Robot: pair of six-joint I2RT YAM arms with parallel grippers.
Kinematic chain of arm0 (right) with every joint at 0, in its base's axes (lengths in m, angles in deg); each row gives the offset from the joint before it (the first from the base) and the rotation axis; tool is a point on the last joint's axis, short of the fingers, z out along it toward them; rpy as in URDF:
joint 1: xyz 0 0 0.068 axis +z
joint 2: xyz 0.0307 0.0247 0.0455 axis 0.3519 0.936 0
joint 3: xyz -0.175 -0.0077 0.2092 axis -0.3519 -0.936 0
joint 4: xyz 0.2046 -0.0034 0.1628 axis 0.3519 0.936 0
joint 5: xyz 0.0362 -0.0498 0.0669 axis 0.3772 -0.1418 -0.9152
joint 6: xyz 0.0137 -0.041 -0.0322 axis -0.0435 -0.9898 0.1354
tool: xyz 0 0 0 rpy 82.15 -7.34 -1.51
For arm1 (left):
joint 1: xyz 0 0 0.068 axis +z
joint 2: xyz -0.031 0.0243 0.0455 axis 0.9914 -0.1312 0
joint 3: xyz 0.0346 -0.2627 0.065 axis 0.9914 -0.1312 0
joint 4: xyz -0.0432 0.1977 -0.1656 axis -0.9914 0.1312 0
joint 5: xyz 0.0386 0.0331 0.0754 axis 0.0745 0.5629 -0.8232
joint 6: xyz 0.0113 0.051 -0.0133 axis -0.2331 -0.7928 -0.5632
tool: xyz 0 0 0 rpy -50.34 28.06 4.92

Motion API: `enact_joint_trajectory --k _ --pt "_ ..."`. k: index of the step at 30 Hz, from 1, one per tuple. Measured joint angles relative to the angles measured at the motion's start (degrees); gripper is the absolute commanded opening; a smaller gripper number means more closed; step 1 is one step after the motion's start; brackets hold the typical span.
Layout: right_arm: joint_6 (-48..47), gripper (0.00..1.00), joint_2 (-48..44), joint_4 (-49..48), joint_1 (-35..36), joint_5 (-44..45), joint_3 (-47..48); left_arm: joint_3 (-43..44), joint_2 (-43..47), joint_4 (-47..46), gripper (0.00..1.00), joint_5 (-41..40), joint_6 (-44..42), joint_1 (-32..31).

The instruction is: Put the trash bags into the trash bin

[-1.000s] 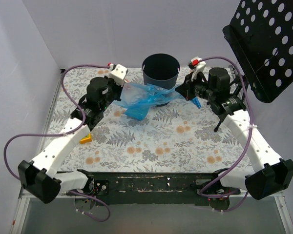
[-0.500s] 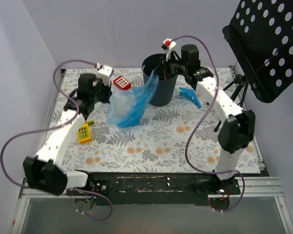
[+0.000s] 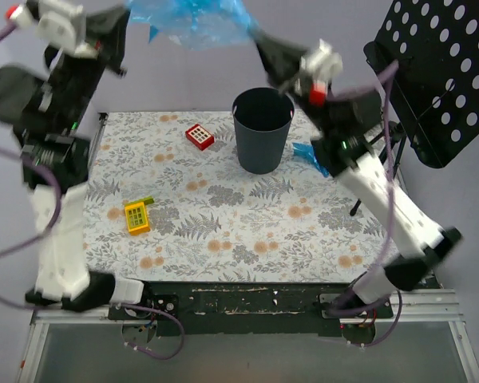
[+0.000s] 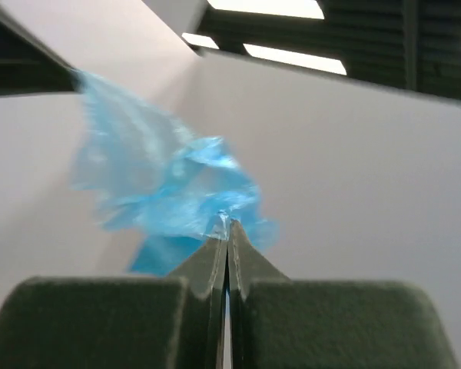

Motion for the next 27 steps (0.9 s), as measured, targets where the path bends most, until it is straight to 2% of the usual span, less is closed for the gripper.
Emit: enact_joint_trajectory --k 2,3,4,5,6,7,8,9,10,12,15,18,20,23,27 --pt "-6.8 0.01 -14.3 -6.3 7.1 -2.4 -19.5 -13.4 11.7 -4.4 0.00 5.3 0.4 -0.4" --pt "-10.0 0.01 -21.5 -6.2 9.7 -4.7 -30.3 -24.2 20.2 -6.1 0.00 10.6 -1.4 -0.8" --pt "-13.7 0.01 -28.1 -2.4 10.8 -7.6 -39.9 -36.3 29.4 -3.1 0.00 15.7 -5.9 -2.8" --pt "-17.7 0.01 -33.0 3.7 10.8 -10.2 -47.9 -46.8 37.1 0.9 0.00 19.3 -11.0 -6.9" --pt "-21.5 0.01 -35.9 10.6 10.5 -12.7 -54.9 -61.7 45.4 6.6 0.00 23.3 -16.3 -13.0" --pt "-23.8 0.01 -37.5 17.7 10.6 -14.3 -61.5 -67.7 47.9 9.3 0.00 24.9 -18.1 -18.2" --pt "-24.6 0.01 -38.3 25.4 11.3 -15.3 -68.1 -77.0 50.5 13.9 0.00 25.9 -21.0 -20.9" --pt "-24.3 0.01 -38.4 33.6 12.7 -15.7 -74.7 -84.9 50.4 19.9 0.00 26.2 -23.0 -22.0" --pt "-23.9 0.01 -39.5 39.7 14.1 -16.1 -78.9 -88.9 48.7 24.2 0.00 26.1 -24.0 -22.5" --pt "-22.5 0.01 -44.7 53.6 18.5 -17.1 -82.8 -91.4 43.6 33.1 0.00 26.1 -26.1 -22.5" --pt "-22.8 0.01 -49.6 62.0 21.2 -20.6 -73.7 -83.3 40.8 38.8 0.00 29.1 -25.6 -22.6" --pt "-22.9 0.01 -48.5 61.7 21.1 -22.0 -60.3 -74.2 40.3 37.8 0.00 32.2 -23.5 -22.8" --pt "-20.8 0.01 -48.2 58.4 21.1 -20.3 -56.0 -71.0 40.4 36.3 0.00 32.0 -20.8 -22.8" --pt "-17.2 0.01 -46.4 52.1 20.8 -13.1 -53.2 -68.7 40.2 32.3 0.00 24.8 -15.3 -22.1" --pt "-16.5 0.01 -36.2 39.3 17.0 -0.1 -48.6 -66.5 36.4 22.1 0.00 2.1 -11.8 -18.8"
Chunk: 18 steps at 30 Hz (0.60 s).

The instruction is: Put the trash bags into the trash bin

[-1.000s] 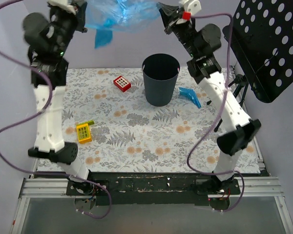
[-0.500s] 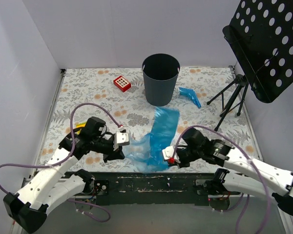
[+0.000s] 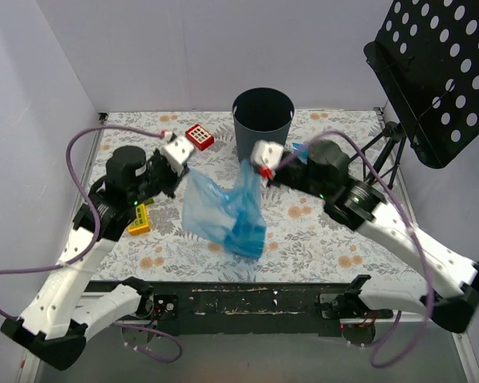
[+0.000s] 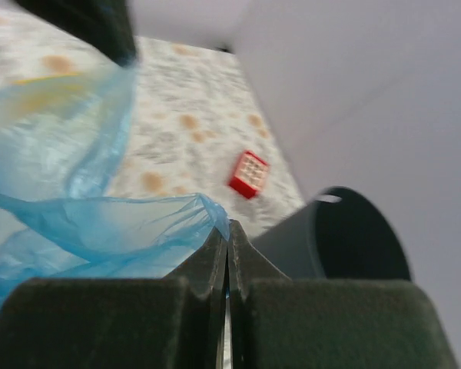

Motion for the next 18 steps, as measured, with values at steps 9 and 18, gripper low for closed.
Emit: enact_joint_trajectory --k 9,18 --pt "1.7 0.01 46.6 -17.1 -14.5 14.2 45.5 30.1 -27.3 -20.4 0.00 -28.6 -2.3 13.2" --pt "-8.8 0.01 46.6 -47.1 -9.7 5.3 55.2 60.1 -32.9 -40.2 0.00 -16.7 -5.7 13.4"
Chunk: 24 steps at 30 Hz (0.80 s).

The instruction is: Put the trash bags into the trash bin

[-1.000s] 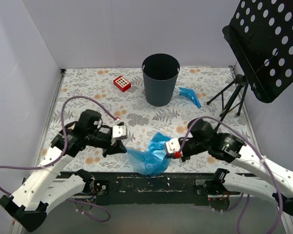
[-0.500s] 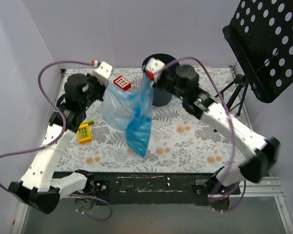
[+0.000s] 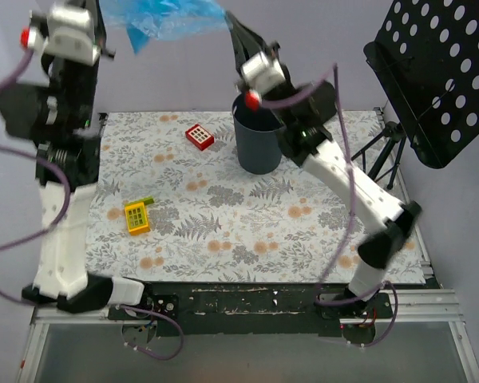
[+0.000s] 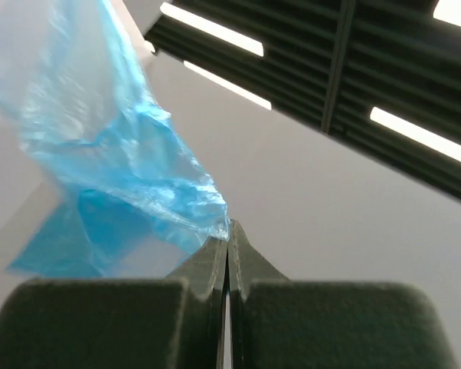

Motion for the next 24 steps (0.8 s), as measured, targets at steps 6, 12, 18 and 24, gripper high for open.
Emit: enact_joint_trajectory --k 6,12,18,24 --pt "-16.5 0.01 -33.7 21.4 7.9 -13.9 -45.0 -51.2 37.6 21.9 0.00 27.2 -25.7 -7.6" --pt "-11.6 0.01 -44.4 62.7 10.5 -23.9 -80.9 -75.6 31.8 57.9 0.00 35.6 -18.8 -25.3" --pt "-0.2 0.01 -60.7 69.5 13.4 -24.8 -70.3 -62.0 33.5 58.0 0.00 42.8 -4.9 -19.5" --pt "5.1 0.01 -60.4 65.3 12.1 -21.5 -65.2 -60.8 36.0 55.6 0.00 40.9 1.0 -18.8"
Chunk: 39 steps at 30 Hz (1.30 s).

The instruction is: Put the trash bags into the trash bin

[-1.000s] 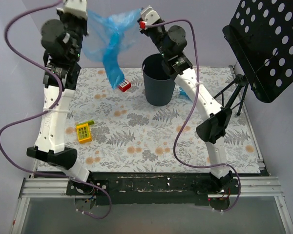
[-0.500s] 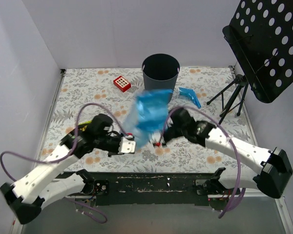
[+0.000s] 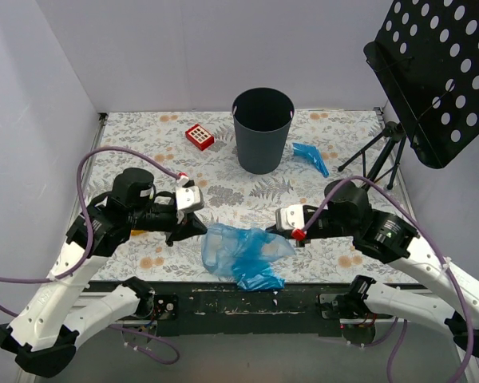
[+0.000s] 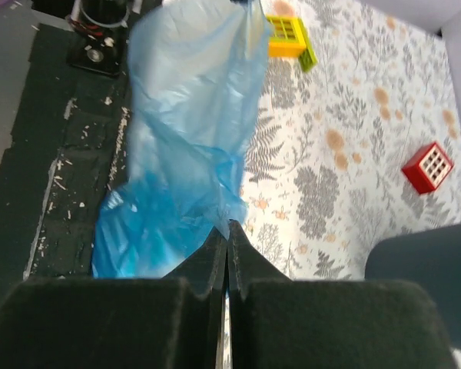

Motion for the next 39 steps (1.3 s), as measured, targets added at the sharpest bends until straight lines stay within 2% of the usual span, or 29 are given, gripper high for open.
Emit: enact_joint_trajectory --k 5,10,12,13,14,16,21,30,34,39 --pt "3.9 0.01 0.7 -1.6 -1.2 5.2 -2.8 -0.6 0.1 -1.2 0.00 -5.0 3.9 3.7" --pt "8.9 0.01 3.8 -8.1 -3.7 15.5 -0.8 2.1 -1.2 -3.5 0.01 -12.8 5.7 6.3" --pt "12.1 0.01 7.1 -11.1 -5.4 18.7 2.5 3.2 -1.7 -4.9 0.40 -15.1 6.1 7.5" --pt "14.0 0.01 8.9 -12.5 -6.1 20.1 4.6 3.4 -1.9 -5.6 0.56 -15.9 6.2 8.2" --pt "15.8 0.01 10.7 -13.9 -6.7 21.2 6.9 3.7 -2.0 -6.2 0.67 -16.4 7.1 9.3" --pt "19.4 0.01 13.7 -16.7 -7.2 23.5 11.2 4.3 -2.6 -7.1 0.78 -16.3 9.9 11.6" --pt "26.0 0.01 19.0 -21.0 -7.3 28.4 20.2 4.4 -5.1 -11.0 0.98 -12.1 17.8 16.1" --pt "30.9 0.01 23.2 -23.5 -7.3 33.2 26.0 -1.6 -14.6 -26.0 0.98 -8.9 30.3 16.8" --pt "30.9 0.01 23.6 -23.3 -7.3 33.7 26.5 -1.6 -21.2 -33.0 0.93 -9.2 37.2 17.2" --pt "30.2 0.01 23.6 -23.3 -7.3 34.3 26.5 -0.7 -27.8 -37.1 0.91 -8.8 44.5 19.5"
